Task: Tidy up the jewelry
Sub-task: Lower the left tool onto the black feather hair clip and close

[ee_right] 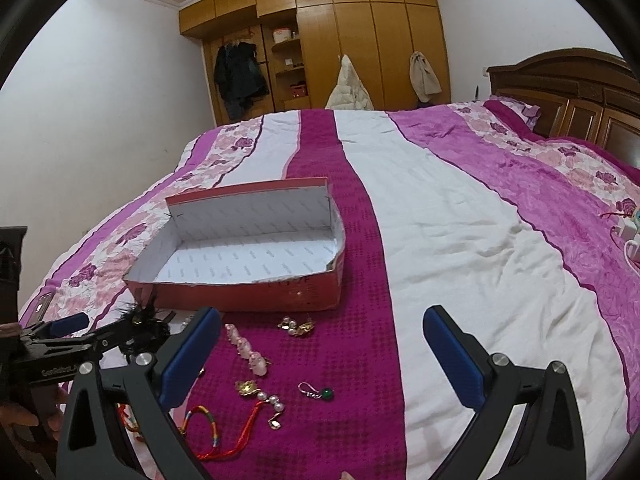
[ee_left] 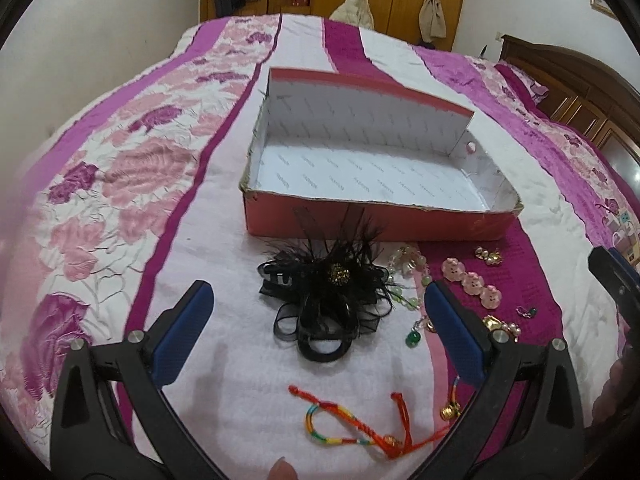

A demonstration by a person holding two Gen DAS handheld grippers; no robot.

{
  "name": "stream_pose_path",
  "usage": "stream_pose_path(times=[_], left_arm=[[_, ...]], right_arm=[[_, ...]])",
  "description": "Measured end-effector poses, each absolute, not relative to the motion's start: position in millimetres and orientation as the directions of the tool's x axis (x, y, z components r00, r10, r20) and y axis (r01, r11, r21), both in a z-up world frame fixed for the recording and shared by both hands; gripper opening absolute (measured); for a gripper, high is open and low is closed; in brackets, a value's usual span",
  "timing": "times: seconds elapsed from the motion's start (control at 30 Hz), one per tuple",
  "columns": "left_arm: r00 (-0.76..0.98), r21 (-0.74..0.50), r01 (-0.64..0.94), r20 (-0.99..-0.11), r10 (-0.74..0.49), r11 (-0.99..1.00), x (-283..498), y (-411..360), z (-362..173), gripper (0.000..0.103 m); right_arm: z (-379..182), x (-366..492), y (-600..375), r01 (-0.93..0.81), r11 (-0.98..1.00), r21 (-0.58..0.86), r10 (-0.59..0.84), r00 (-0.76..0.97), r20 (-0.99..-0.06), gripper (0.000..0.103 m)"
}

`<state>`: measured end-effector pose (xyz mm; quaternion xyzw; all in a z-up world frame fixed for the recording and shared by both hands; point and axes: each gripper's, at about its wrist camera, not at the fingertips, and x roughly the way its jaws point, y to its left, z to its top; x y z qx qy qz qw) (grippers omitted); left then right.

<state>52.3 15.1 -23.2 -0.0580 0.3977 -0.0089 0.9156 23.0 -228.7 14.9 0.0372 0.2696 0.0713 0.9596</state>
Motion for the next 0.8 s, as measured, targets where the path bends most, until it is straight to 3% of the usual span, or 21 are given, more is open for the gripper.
stream_pose_path(times=[0.33, 0.7, 0.8], left_arm=[[0.611, -0.121, -0.050, -0.789, -0.066, 0.991, 82, 15, -53, 0.097], [0.611, -0.095, -0.029, -0.789, -0.058, 0.995, 86, 16, -68, 0.082], [0.622, -0.077, -0.006, -0.781, -0.057, 0.997, 84, 13, -63, 0.073]], right_arm=[[1, 39, -235, -0.098, 0.989, 0.115, 0.146, 0.819, -0.555, 0.103], [-12, 46, -233, -0.090, 0.989, 0.119, 0.143, 0.794, -0.591, 0.103], [-14, 46, -230, -0.095, 0.989, 0.117, 0.147, 0.786, -0.600, 0.103]])
